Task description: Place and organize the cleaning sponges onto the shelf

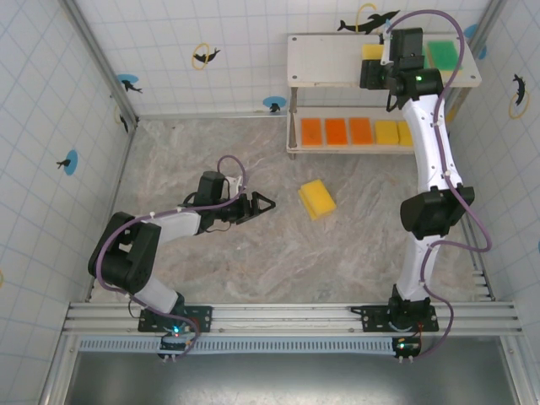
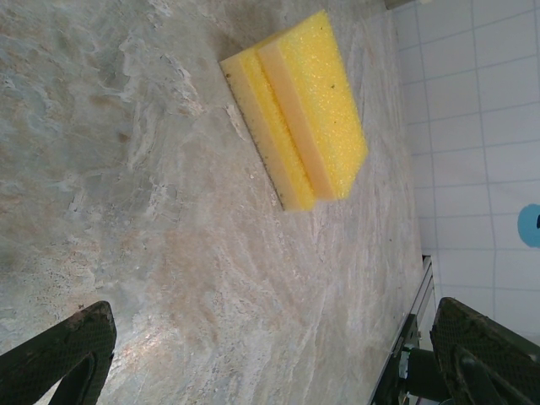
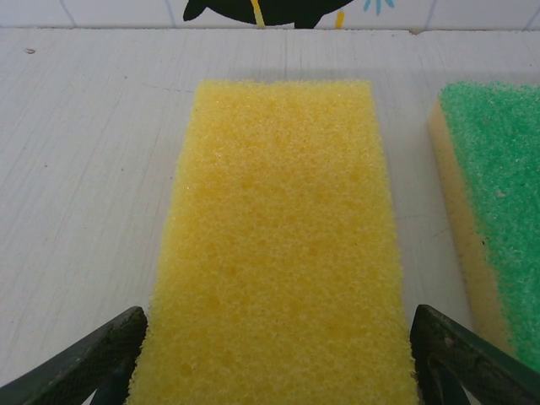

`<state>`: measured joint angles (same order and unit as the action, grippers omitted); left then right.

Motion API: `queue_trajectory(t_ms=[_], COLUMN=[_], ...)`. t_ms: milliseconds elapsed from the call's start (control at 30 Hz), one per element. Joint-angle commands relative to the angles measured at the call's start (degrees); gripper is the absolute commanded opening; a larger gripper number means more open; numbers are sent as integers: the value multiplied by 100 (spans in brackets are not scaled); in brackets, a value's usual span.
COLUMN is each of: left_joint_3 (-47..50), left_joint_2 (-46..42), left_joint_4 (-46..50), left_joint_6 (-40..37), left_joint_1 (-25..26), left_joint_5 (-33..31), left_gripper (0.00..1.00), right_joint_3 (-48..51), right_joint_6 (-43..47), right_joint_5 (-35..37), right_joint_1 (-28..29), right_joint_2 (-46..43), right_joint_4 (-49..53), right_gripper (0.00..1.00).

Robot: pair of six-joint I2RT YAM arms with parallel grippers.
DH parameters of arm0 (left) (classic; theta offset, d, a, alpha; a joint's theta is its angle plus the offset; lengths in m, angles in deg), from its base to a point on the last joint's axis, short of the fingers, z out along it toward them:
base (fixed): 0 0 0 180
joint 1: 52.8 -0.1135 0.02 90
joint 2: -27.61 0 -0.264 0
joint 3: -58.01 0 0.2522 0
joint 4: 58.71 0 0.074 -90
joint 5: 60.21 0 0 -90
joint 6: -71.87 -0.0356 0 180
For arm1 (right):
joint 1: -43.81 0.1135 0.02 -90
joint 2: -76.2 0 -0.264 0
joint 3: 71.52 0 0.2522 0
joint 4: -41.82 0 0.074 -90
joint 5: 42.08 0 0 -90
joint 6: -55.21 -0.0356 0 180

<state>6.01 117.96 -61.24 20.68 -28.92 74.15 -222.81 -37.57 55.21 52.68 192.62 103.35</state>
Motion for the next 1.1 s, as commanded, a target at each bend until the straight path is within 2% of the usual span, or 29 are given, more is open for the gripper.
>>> queue_trajectory(t_ms=[0, 567, 733, 900, 1000, 1067], left_joint_3=[41, 104, 127, 114, 110, 114], left_joint_2=[-95, -122, -149, -131, -103, -98], left_joint_4=[-12, -29, -41, -46, -69, -91], left_joint_6=[-101, -92, -91, -101, -92, -84], left_joint_1=[-50, -50, -54, -50, -50, -50], left_joint_5=[69, 53, 45, 56, 60, 56], left_gripper=[97, 98, 98, 98, 97, 97], right_joint_3=[-146, -95, 359, 810, 1203, 1589], right_joint_6=[26, 94, 136, 155, 121, 109], right_joint_5=[-55, -16, -42, -111, -211, -270], right_joint_1=[-32, -23, -6, 18, 40, 78], right_joint_2=[-203, -711, -1144, -1628, -1952, -2233], right_joint_4=[110, 272, 202, 216, 164, 20], right_gripper=[83, 83, 84, 91, 99, 99])
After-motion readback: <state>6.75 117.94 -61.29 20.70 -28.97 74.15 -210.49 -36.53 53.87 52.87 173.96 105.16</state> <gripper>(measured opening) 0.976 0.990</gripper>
